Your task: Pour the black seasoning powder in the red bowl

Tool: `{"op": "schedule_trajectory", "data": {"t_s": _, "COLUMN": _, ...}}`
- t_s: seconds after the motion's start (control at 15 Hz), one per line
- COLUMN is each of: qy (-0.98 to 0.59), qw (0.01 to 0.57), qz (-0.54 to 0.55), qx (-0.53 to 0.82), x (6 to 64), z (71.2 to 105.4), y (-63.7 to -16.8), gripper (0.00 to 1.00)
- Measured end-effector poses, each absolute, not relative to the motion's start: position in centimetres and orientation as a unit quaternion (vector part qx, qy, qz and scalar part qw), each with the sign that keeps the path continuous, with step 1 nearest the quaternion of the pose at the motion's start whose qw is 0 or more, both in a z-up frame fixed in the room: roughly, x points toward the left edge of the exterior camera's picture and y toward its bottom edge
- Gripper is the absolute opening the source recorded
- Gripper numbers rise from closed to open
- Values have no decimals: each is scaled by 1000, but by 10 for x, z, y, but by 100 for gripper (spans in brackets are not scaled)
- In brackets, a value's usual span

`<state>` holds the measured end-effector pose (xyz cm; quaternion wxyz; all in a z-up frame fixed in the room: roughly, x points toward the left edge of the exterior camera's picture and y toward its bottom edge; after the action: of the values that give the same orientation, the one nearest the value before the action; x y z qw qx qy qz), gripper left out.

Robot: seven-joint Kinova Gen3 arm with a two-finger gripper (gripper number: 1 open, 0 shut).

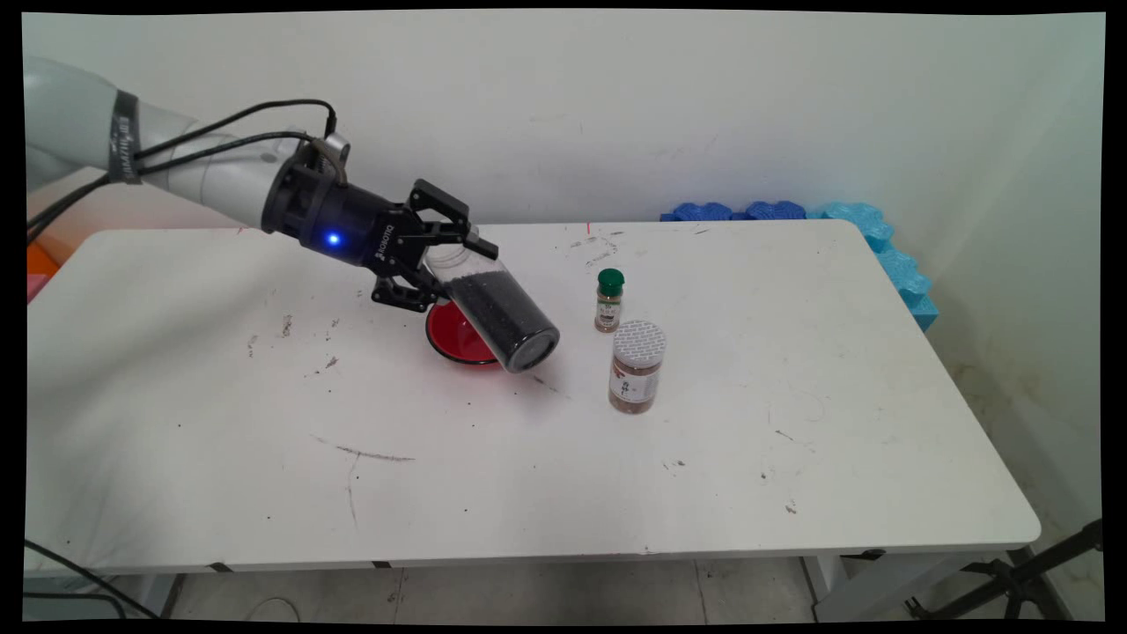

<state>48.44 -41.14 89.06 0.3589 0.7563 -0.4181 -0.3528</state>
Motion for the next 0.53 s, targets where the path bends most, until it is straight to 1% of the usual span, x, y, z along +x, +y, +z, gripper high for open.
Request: {"op": "schedule_trajectory", "data": {"t_s": 0.53, "qy": -390, "qw": 340, "qz": -370, "qx": 772, "x": 482, "z": 876, "y": -424, "gripper": 0}}
